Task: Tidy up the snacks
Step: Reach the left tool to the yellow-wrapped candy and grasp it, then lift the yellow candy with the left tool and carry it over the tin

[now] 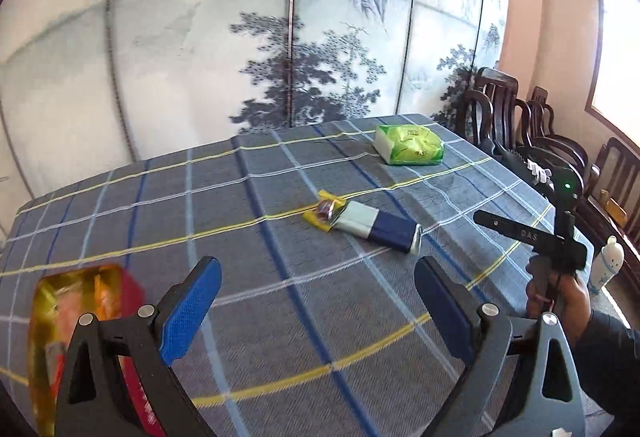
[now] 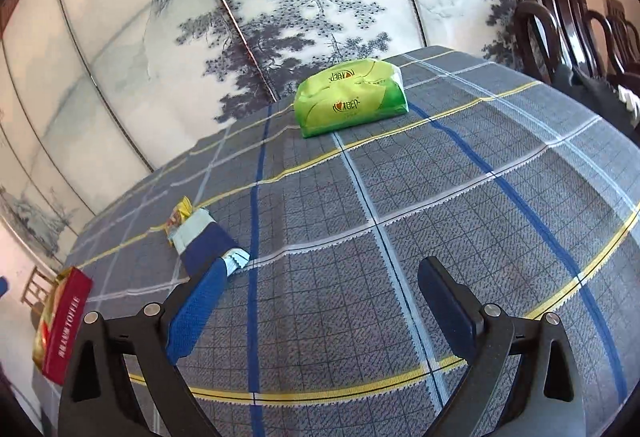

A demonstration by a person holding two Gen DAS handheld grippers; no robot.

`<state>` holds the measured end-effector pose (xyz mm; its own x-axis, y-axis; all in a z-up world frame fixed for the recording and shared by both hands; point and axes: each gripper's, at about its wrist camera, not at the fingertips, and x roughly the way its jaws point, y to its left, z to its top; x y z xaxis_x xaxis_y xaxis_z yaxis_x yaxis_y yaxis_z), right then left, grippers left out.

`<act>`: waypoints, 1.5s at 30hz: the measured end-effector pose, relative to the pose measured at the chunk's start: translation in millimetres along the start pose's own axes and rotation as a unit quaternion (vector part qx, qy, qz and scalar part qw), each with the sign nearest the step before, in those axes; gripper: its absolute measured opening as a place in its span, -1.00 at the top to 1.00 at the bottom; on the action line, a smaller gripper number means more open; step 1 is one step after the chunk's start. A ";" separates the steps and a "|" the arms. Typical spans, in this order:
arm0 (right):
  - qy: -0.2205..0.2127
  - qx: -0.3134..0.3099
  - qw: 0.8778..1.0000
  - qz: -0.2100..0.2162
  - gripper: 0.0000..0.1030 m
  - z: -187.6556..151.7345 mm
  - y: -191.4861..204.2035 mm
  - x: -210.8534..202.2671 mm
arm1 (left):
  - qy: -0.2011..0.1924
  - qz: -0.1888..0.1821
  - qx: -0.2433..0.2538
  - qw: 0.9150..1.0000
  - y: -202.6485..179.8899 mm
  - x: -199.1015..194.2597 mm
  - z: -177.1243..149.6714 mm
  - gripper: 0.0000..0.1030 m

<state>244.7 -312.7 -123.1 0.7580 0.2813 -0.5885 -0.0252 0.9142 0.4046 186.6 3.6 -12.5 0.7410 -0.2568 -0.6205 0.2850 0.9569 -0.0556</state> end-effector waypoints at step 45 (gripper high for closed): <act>-0.007 0.064 0.997 0.031 -0.87 -1.2 -21.6 1.7 | 0.024 0.150 -0.017 0.988 41.3 69.3 79.9 0.65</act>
<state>245.8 -331.6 -133.6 0.7662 0.3315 -0.5505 0.0106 0.8500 0.5267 298.4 14.6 4.8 0.7588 0.0447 -0.6498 0.0359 0.9933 0.1103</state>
